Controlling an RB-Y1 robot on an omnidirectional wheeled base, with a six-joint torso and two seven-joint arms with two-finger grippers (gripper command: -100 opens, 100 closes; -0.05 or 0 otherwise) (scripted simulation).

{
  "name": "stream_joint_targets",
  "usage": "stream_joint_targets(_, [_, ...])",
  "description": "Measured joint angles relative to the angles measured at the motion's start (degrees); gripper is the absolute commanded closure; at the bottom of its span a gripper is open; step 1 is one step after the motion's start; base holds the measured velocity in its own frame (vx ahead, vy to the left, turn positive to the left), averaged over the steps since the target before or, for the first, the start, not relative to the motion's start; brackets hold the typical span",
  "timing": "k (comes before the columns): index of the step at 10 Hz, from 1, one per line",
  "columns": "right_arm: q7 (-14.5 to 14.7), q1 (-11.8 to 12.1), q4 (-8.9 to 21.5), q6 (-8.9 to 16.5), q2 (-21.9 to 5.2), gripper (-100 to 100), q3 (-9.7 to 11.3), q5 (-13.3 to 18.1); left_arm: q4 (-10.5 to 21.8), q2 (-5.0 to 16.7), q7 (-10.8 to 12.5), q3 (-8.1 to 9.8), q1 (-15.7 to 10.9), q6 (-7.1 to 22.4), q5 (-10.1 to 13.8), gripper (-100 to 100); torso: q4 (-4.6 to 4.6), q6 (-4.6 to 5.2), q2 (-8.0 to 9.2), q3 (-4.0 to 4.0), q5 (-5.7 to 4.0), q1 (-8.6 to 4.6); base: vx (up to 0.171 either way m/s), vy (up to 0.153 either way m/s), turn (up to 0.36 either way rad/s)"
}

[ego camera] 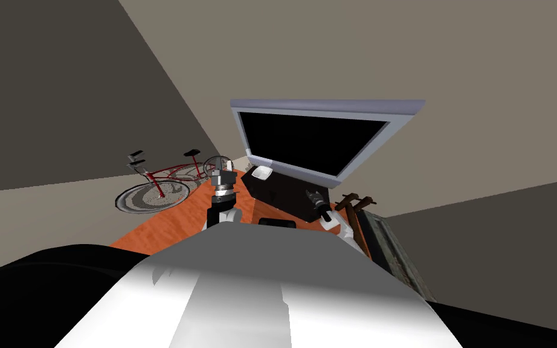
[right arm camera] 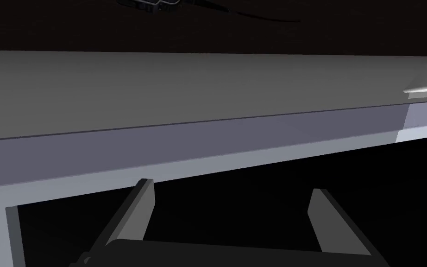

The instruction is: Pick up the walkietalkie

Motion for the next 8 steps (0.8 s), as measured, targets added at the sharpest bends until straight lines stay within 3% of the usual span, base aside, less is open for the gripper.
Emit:
stream_joint_targets(1, [1.41, -1.15, 2.98, 0.56, -0.73, -100, 0.23, 1.56, 0.00, 0.00, 0.00, 0.00, 0.00, 0.00, 0.00, 0, -0.01, 0.00, -0.07, -0.04, 0.01, 0.06, 0.048, 0.109, 0.200])
stream_joint_targets(2, [2.40, -0.22, 3.29, 1.91, -3.29, -100, 0.86, 2.45, 0.00, 0.00, 0.00, 0.00, 0.00, 0.00, 0.00, 0, -0.02, 0.03, -0.08, -0.05, 0.02, 0.03, 0.021, 0.064, 0.062])
stream_joint_targets(6, [6.07, -0.42, 9.68, 1.98, -4.22, -100, 0.07, 6.49, 0.00, 0.00, 0.00, 0.01, 0.00, 0.00, 0.00, 0, 0.02, 0.03, 0.10, 0.06, -0.03, -0.11, 0.002, 0.070, 0.147])
stream_joint_targets(8, [8.25, -2.08, 14.31, 3.08, -6.86, -100, 0.94, 8.59, 0.00, 0.00, 0.00, 0.00, 0.00, 0.00, 0.00, 0, 0.02, 0.00, 0.04, 0.03, 0.01, 0.04, 0.028, 0.111, 0.224])
